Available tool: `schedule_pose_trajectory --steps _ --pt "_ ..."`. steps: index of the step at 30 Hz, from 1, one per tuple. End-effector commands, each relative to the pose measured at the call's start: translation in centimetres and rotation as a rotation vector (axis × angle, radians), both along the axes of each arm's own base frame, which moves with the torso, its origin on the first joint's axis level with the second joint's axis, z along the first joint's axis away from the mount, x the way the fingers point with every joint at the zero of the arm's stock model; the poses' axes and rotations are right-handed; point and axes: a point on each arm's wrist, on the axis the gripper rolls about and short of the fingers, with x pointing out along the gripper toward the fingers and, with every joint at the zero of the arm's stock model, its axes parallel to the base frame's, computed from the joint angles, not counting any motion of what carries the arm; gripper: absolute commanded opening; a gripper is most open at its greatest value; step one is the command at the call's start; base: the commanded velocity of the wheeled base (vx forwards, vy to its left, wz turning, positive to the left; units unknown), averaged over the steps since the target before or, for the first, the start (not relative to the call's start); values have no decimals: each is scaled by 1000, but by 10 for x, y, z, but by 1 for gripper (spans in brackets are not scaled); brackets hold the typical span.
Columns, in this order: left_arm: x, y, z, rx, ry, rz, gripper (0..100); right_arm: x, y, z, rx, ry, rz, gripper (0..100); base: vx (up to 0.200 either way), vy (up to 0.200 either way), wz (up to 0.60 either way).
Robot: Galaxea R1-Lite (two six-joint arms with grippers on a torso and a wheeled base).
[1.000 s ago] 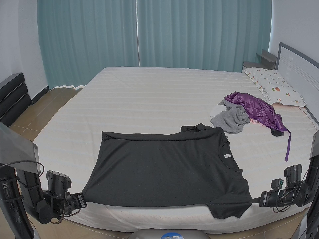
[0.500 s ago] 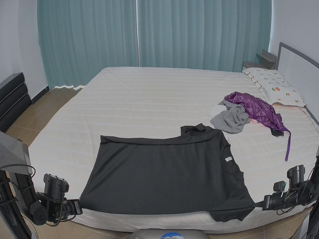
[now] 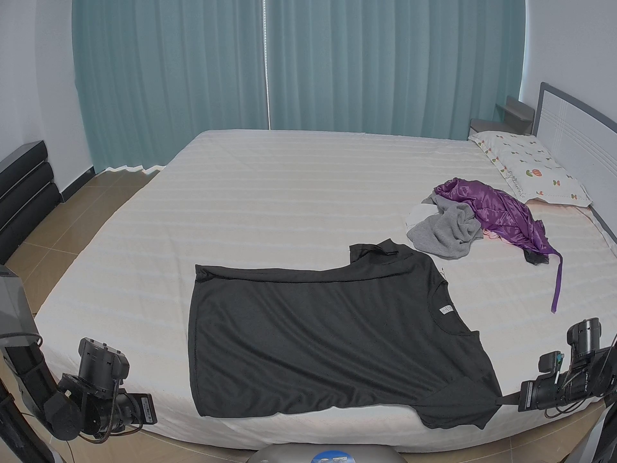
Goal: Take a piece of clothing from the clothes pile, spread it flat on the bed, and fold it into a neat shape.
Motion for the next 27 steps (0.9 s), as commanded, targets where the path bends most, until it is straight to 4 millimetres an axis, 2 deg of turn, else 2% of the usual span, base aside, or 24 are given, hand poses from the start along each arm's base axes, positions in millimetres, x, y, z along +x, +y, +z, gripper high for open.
schedule_pose_trajectory --steps 1,10,11,16,21,27 --pt "5 -3 2 -23 -22 -13 0 -2 0 2 -5 -20 -1 0 0 0 0" --pt "24 -20 -21 -213 79 -60 0 16 -1 -9 -12 -74 -1 0 0 0 0" --pt "26 -22 -24 -227 79 -74 100 18 -2 -10 -12 -75 -1 0 0 0 0" --pt "38 -30 -41 -268 33 -151 100 24 -3 -15 -13 -97 -4 0 0 0 0" --pt "46 -34 -66 -183 9 -284 100 31 -3 -15 11 -109 -38 0 0 0 0" --pt "59 -37 -66 -190 -68 -294 100 34 -3 -14 39 -117 -38 0 0 0 0"
